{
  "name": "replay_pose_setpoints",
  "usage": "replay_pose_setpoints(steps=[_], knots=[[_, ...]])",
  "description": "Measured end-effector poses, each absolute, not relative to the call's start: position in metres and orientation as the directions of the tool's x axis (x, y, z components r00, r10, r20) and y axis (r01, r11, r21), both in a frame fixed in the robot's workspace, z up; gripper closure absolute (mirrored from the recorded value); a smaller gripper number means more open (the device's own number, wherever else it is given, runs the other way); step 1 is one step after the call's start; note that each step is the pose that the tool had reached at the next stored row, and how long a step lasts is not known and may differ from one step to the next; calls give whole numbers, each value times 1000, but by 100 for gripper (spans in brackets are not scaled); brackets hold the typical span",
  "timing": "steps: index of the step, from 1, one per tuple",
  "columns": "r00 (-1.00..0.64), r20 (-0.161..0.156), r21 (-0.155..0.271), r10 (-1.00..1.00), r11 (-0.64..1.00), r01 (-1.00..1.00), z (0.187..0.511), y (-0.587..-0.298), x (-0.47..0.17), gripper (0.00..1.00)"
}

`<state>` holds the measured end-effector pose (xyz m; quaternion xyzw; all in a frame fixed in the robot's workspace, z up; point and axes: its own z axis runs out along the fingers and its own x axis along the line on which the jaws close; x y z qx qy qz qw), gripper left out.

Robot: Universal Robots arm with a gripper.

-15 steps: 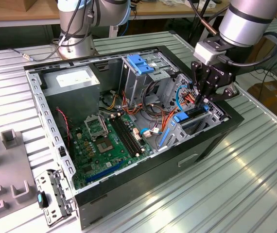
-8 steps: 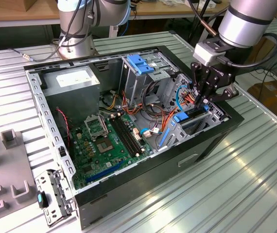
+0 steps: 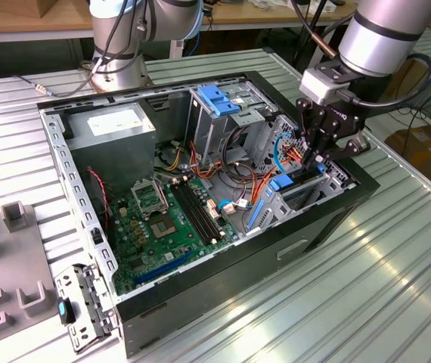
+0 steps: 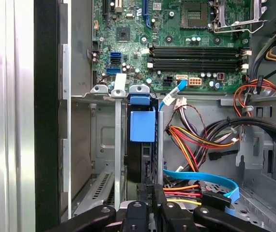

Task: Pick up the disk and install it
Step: 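Insert the first disk wire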

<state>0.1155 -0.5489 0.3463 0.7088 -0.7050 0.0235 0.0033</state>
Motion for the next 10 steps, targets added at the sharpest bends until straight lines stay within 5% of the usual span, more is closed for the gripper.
replay_pose_setpoints(steps=[10], knots=[[5, 37, -28, -999, -6, -1000, 344, -549, 115, 84]])
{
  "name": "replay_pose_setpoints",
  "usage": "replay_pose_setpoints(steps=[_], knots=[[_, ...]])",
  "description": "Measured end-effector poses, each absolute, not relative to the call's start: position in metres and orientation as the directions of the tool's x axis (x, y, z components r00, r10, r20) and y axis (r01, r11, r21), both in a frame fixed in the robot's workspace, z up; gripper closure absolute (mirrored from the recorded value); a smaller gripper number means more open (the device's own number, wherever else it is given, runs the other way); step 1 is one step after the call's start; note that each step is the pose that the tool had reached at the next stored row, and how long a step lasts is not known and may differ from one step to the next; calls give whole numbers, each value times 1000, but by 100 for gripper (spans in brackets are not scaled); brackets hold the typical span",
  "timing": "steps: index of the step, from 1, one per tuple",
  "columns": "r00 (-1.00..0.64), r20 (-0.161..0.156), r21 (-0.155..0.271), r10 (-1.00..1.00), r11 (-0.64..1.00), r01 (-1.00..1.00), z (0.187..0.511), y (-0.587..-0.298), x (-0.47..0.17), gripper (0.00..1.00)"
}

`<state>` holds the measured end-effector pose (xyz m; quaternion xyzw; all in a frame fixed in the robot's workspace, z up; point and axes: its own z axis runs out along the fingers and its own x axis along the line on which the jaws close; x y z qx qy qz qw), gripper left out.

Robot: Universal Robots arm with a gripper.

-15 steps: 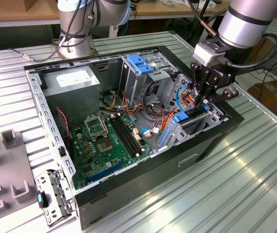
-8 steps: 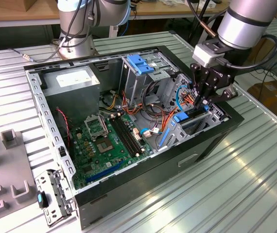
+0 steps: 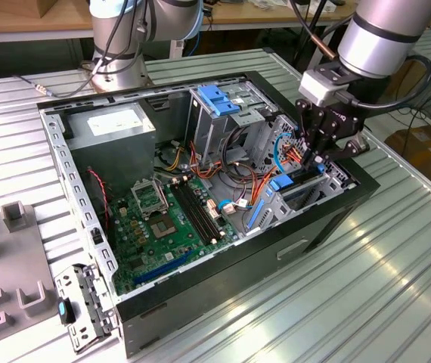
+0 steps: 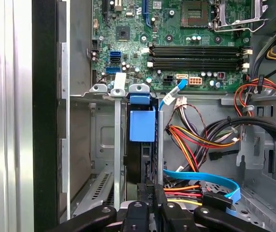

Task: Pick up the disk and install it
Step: 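Insert the first disk wire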

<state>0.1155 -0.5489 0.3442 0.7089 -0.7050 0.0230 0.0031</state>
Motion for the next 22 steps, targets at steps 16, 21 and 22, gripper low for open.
replay_pose_setpoints(steps=[16, 21, 22], knots=[[5, 36, -26, -999, -6, -1000, 350, -549, 116, 76], [5, 36, -26, -999, -6, -1000, 351, -549, 116, 77], [5, 36, -26, -999, -6, -1000, 351, -549, 116, 89]])
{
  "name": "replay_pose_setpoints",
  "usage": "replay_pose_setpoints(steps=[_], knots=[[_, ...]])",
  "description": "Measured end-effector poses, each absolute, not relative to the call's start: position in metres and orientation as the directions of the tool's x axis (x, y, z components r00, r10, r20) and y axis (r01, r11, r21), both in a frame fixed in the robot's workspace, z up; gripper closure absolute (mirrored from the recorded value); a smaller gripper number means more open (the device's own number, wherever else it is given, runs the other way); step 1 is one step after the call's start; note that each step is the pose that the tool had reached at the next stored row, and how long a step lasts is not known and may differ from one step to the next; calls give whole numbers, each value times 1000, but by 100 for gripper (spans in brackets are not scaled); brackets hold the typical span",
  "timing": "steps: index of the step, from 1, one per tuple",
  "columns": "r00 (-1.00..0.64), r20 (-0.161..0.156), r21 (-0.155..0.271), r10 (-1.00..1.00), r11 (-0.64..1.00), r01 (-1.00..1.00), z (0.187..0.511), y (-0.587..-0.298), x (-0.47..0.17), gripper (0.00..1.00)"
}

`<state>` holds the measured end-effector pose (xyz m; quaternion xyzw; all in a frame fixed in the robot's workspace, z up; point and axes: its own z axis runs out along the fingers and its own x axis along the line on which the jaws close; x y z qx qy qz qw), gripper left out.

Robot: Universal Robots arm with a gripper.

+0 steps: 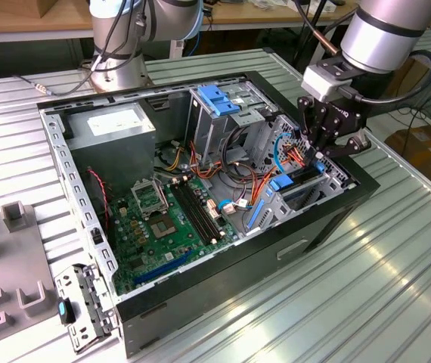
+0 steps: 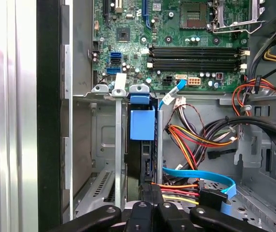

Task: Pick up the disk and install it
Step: 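Insert the first disk wire, then insert the second disk wire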

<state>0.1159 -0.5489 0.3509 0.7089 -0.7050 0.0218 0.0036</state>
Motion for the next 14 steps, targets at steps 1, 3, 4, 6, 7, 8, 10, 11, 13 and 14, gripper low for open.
replay_pose_setpoints(steps=[1, 3, 4, 6, 7, 8, 10, 11, 13, 14], knots=[[5, 36, -26, -999, -6, -1000, 351, -549, 116, 89], [5, 36, -26, -999, -6, -1000, 351, -549, 116, 89], [5, 36, -26, -999, -6, -1000, 351, -549, 116, 89], [5, 36, -26, -999, -6, -1000, 351, -549, 116, 89], [5, 36, -26, -999, -6, -1000, 351, -549, 116, 89], [5, 36, -26, -999, -6, -1000, 351, -549, 116, 89], [5, 36, -26, -999, -6, -1000, 351, -549, 116, 89], [5, 36, -26, -999, -6, -1000, 351, -549, 116, 89], [5, 36, -26, -999, -6, -1000, 351, -549, 116, 89], [5, 36, -26, -999, -6, -1000, 351, -549, 116, 89]])
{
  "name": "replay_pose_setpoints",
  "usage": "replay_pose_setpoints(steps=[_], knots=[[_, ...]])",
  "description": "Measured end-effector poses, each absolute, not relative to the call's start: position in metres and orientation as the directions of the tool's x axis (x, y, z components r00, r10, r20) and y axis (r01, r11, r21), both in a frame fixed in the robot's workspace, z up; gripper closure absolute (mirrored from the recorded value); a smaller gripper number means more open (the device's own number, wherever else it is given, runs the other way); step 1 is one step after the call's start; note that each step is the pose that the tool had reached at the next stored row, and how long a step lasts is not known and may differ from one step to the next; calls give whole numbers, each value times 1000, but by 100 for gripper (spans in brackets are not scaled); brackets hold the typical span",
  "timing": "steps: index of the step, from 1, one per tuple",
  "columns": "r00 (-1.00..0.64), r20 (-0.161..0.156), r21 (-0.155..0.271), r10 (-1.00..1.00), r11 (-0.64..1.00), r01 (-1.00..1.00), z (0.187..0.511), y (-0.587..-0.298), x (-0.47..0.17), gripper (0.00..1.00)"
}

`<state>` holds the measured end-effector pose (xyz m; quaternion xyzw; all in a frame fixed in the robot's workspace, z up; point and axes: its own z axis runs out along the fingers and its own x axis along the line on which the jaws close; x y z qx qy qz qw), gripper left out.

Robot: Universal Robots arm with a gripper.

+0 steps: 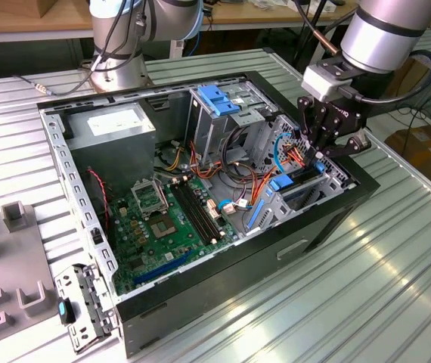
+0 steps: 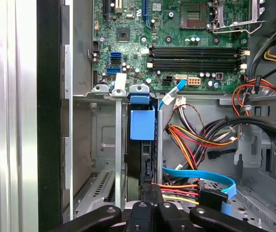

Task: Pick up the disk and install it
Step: 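Insert the second disk wire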

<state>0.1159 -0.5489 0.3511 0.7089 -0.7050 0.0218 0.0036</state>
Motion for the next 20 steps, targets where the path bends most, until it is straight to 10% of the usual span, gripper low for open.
replay_pose_setpoints(steps=[20], knots=[[6, 30, -9, -1000, -6, -1000, 396, -545, 110, 89]])
